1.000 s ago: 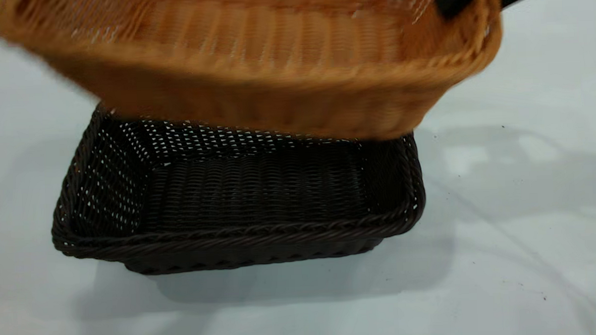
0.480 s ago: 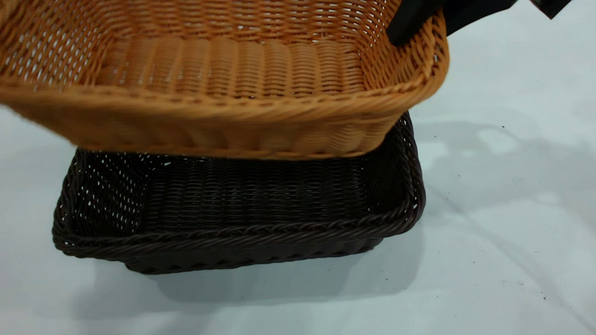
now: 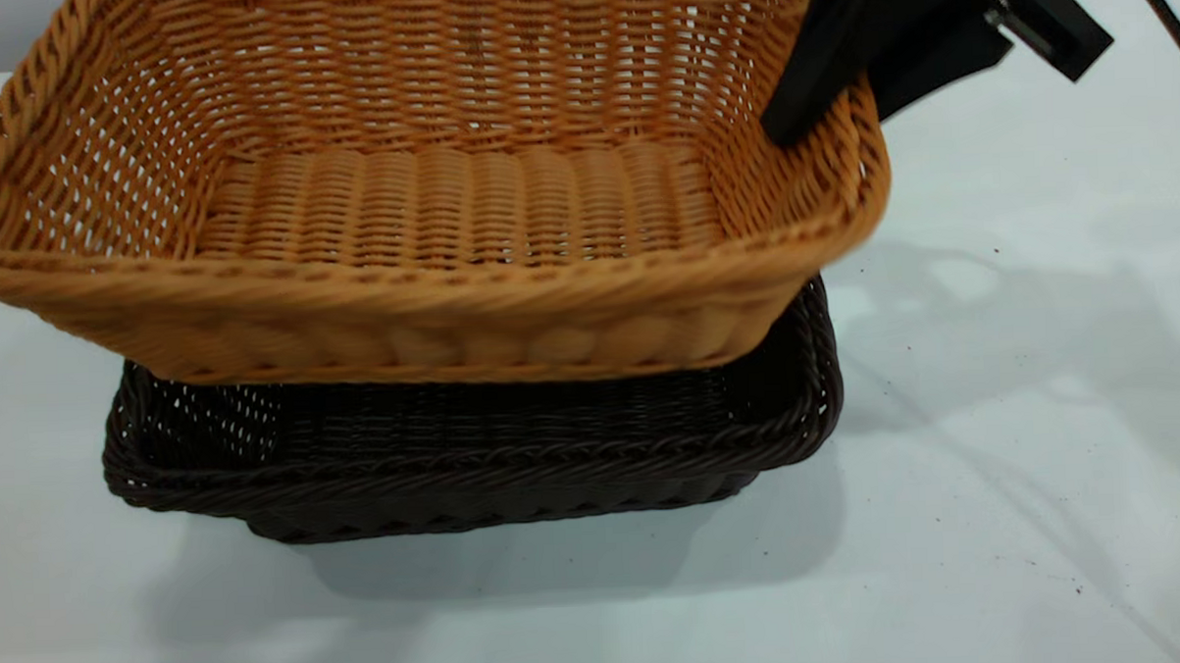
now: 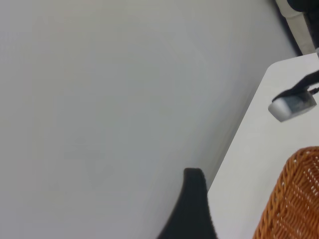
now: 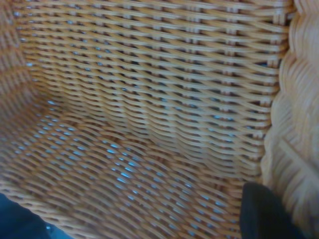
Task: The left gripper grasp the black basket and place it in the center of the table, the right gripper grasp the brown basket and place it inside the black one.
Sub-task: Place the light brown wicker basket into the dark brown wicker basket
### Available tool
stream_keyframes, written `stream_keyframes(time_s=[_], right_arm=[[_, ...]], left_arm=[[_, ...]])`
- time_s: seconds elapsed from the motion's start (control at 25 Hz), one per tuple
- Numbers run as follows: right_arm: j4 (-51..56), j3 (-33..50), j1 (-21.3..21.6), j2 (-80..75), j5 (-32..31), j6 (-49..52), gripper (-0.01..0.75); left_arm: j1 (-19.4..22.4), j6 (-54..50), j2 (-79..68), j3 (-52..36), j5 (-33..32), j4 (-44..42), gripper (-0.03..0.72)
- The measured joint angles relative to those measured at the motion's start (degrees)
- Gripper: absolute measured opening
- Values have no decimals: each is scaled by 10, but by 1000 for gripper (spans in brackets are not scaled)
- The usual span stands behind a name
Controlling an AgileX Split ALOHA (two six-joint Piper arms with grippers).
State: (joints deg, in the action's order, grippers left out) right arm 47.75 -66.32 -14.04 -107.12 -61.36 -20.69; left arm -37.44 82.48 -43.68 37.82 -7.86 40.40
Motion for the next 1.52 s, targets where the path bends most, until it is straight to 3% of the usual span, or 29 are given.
stream_keyframes(time_s=[0.36,1.52], right_arm=[[3,1,-15,-15,37,1,107],[-28,2,-15,-53,53,12,106]], left_arm=[[0,0,0,0,-3,0,554],[0,-1,0,0,-5,2,554]])
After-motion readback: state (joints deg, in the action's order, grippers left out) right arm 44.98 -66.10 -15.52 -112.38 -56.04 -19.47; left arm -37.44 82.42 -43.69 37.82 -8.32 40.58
